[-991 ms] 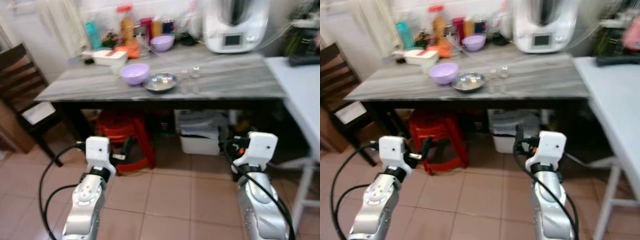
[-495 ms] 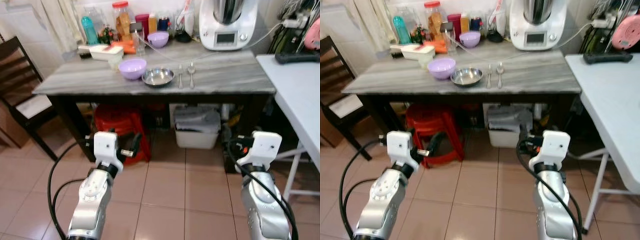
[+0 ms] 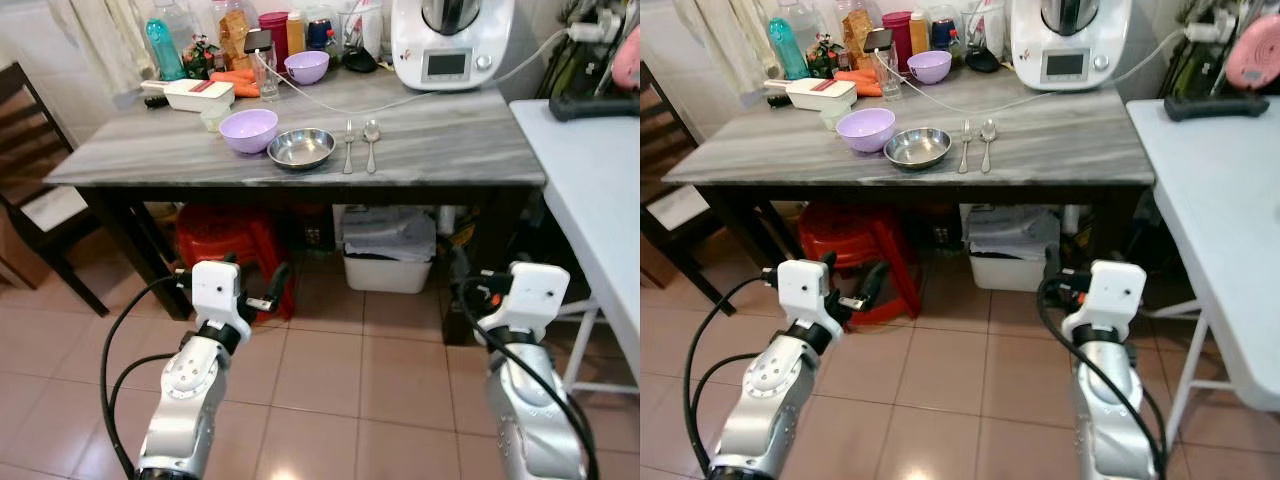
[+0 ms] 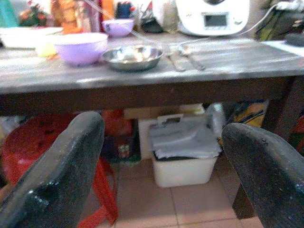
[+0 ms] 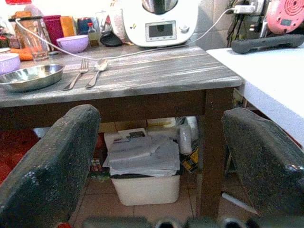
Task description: Setting the table
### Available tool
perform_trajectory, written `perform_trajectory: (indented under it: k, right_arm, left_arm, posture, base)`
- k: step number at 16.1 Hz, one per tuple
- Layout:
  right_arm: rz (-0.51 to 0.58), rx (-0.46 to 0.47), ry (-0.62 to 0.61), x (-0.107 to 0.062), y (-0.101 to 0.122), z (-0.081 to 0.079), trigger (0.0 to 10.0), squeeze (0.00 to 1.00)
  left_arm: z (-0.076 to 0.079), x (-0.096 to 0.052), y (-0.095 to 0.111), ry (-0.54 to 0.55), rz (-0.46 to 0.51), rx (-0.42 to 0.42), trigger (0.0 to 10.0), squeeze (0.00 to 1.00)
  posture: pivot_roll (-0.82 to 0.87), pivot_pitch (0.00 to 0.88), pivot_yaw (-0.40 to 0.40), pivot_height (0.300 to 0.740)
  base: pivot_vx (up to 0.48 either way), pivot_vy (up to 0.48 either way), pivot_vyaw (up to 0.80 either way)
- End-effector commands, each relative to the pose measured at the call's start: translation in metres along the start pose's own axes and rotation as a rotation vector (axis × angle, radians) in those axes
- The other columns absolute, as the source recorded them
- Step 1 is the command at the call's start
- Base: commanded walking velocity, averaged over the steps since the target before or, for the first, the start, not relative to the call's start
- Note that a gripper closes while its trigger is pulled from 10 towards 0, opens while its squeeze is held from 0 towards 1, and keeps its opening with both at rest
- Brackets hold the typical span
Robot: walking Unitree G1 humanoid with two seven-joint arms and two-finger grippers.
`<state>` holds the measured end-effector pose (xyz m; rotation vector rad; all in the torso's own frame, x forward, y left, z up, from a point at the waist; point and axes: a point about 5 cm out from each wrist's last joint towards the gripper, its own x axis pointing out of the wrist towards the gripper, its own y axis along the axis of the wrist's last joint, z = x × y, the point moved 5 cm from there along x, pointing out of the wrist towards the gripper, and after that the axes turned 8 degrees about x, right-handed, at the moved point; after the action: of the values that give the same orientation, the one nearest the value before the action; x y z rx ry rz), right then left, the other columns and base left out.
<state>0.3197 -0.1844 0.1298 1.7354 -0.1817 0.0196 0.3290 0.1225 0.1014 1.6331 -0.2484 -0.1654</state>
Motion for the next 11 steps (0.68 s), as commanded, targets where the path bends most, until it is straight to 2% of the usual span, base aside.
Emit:
perform_trajectory:
  k: [1,11]
  right_arm:
    - [0.001,-0.001,0.014,0.0010,0.0010,-0.0047,10.0,0.00]
    - [0.003,-0.003,0.012,0.0043,-0.0002,-0.0043,10.0,0.00]
  left_arm:
    - [-0.0036,0.0003,0.0035,-0.001,0.007,0.007,10.0,0.00]
    - [-0.0017,0.0036,0.0051,-0.013,0.011,0.006,10.0,0.00]
  posture:
    - [-0.07,0.006,0.118,0.740]
    - [-0.07,0.004,0.121,0.740]
  base:
    - [0.000,-0.360,0.00]
    - [0.000,-0.360,0.00]
